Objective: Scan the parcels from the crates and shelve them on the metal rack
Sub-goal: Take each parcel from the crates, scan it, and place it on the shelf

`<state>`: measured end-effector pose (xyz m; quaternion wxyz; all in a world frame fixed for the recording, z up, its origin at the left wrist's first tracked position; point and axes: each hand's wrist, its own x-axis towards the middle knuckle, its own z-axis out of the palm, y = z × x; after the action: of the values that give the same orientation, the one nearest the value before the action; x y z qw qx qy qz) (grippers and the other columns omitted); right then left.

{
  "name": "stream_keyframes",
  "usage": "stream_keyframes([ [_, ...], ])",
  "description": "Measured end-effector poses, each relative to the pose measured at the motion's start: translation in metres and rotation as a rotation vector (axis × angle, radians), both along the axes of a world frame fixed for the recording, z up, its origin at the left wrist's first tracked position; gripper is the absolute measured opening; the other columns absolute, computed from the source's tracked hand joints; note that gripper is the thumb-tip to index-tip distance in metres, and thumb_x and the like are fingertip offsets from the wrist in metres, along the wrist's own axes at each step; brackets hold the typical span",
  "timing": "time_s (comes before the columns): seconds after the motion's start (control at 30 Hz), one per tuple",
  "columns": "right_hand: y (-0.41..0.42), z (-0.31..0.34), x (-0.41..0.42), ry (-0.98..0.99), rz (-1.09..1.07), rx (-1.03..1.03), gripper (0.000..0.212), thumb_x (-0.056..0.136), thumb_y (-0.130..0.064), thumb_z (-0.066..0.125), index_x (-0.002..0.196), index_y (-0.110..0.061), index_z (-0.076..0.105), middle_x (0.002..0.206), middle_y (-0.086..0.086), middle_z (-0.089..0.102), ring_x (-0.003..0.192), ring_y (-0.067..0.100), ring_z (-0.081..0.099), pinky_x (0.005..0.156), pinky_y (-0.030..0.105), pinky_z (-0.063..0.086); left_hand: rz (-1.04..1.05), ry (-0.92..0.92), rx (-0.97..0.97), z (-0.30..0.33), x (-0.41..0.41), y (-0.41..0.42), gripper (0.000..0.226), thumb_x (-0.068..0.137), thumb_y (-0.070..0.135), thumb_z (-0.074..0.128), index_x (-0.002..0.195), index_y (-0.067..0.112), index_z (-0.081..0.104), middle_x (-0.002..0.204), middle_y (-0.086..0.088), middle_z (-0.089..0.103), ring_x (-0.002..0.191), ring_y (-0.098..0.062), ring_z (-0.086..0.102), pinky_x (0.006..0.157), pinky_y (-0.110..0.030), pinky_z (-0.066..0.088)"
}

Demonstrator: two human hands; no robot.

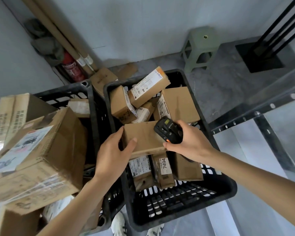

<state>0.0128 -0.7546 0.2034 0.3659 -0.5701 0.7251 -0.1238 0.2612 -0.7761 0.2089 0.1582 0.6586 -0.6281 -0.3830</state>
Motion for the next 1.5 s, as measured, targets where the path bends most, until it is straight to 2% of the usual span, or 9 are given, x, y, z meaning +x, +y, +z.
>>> stream_keyframes([
  [0.17, 0.016, 0.036, 0.001, -0.02, -0.042, -0.086, 0.068, 0.073, -0.057, 0.083, 0.13, -0.035, 0.052, 0.107, -0.021, 0.066, 0.096, -0.001, 0.064, 0.084, 0.027, 0.057, 0.057, 0.165, -0.065, 0.025, -0.002, 0.008, 0.066, 0.095, 0.04, 0.066, 0.155, 0.028, 0.039, 0.134, 0.013, 0.051, 0.116, -0.002, 0.051, 0.072, 0.002, 0.041],
  [0.47, 0.08, 0.157, 0.007, 0.073, -0.16, -0.246, 0.068, 0.073, -0.052, 0.085, 0.127, -0.036, 0.047, 0.104, -0.024, 0.064, 0.096, -0.002, 0.063, 0.082, 0.029, 0.056, -0.064, 0.486, -0.122, 0.12, 0.002, 0.021, 0.054, 0.087, 0.028, 0.079, 0.128, 0.049, 0.051, 0.114, 0.017, 0.065, 0.105, -0.004, 0.065, 0.078, -0.02, 0.056],
  [0.7, 0.156, 0.282, 0.028, 0.067, -0.432, -0.441, 0.071, 0.072, -0.051, 0.084, 0.131, -0.035, 0.048, 0.106, -0.02, 0.068, 0.098, -0.001, 0.065, 0.083, 0.026, 0.053, -0.338, 0.548, -0.291, 0.229, 0.022, 0.058, 0.077, 0.073, 0.014, 0.089, 0.129, 0.048, 0.049, 0.127, 0.013, 0.058, 0.115, -0.004, 0.06, 0.093, -0.031, 0.058],
  [0.8, 0.187, 0.341, 0.047, 0.071, -0.502, -0.524, 0.066, 0.075, -0.048, 0.086, 0.128, -0.035, 0.048, 0.103, -0.023, 0.064, 0.096, -0.006, 0.062, 0.082, 0.022, 0.052, -0.41, 0.525, -0.353, 0.282, 0.028, 0.079, 0.097, 0.072, 0.018, 0.091, 0.15, 0.039, 0.036, 0.132, 0.014, 0.05, 0.122, 0.001, 0.053, 0.098, -0.018, 0.051],
  [0.9, 0.22, 0.397, 0.062, 0.09, -0.549, -0.588, 0.061, 0.078, -0.045, 0.085, 0.124, -0.034, 0.046, 0.1, -0.022, 0.063, 0.093, -0.005, 0.062, 0.074, 0.016, 0.047, -0.472, 0.553, -0.416, 0.333, 0.03, 0.101, 0.095, 0.074, 0.017, 0.09, 0.152, 0.029, 0.037, 0.128, 0.016, 0.048, 0.119, 0.013, 0.049, 0.094, -0.005, 0.045],
  [1.07, 0.282, 0.468, 0.077, 0.122, -0.626, -0.677, 0.045, 0.078, -0.04, 0.085, 0.106, -0.036, 0.05, 0.102, -0.015, 0.062, 0.095, 0.0, 0.06, 0.076, 0.019, 0.046, -0.566, 0.631, -0.498, 0.404, 0.02, 0.142, 0.092, 0.071, 0.014, 0.092, 0.145, 0.036, 0.042, 0.131, 0.027, 0.051, 0.122, 0.012, 0.049, 0.097, -0.016, 0.046],
  [1.23, 0.355, 0.513, 0.076, 0.204, -0.696, -0.757, 0.058, 0.066, -0.051, 0.083, 0.111, -0.033, 0.052, 0.102, -0.014, 0.06, 0.091, 0.001, 0.06, 0.071, 0.023, 0.045, -0.711, 0.732, -0.544, 0.455, 0.001, 0.196, 0.096, 0.072, 0.004, 0.089, 0.146, 0.042, 0.04, 0.139, 0.029, 0.05, 0.133, 0.007, 0.045, 0.1, -0.022, 0.048],
  [1.33, 0.409, 0.533, 0.077, 0.236, -0.748, -0.793, 0.055, 0.067, -0.047, 0.085, 0.11, -0.034, 0.053, 0.102, -0.013, 0.062, 0.09, 0.002, 0.062, 0.072, 0.025, 0.048, -0.785, 0.819, -0.491, 0.48, -0.01, 0.242, 0.101, 0.077, 0.002, 0.084, 0.142, 0.061, 0.035, 0.144, 0.028, 0.047, 0.132, 0.014, 0.041, 0.101, -0.025, 0.052],
  [1.5, 0.508, 0.547, 0.083, 0.304, -0.816, -0.803, 0.059, 0.066, -0.048, 0.086, 0.112, -0.036, 0.05, 0.108, -0.013, 0.056, 0.094, 0.001, 0.06, 0.073, 0.023, 0.047, -0.93, 0.904, -0.318, 0.505, -0.024, 0.331, 0.097, 0.082, 0.021, 0.082, 0.149, 0.062, 0.025, 0.14, 0.022, 0.055, 0.129, -0.008, 0.056, 0.111, -0.047, 0.047],
])
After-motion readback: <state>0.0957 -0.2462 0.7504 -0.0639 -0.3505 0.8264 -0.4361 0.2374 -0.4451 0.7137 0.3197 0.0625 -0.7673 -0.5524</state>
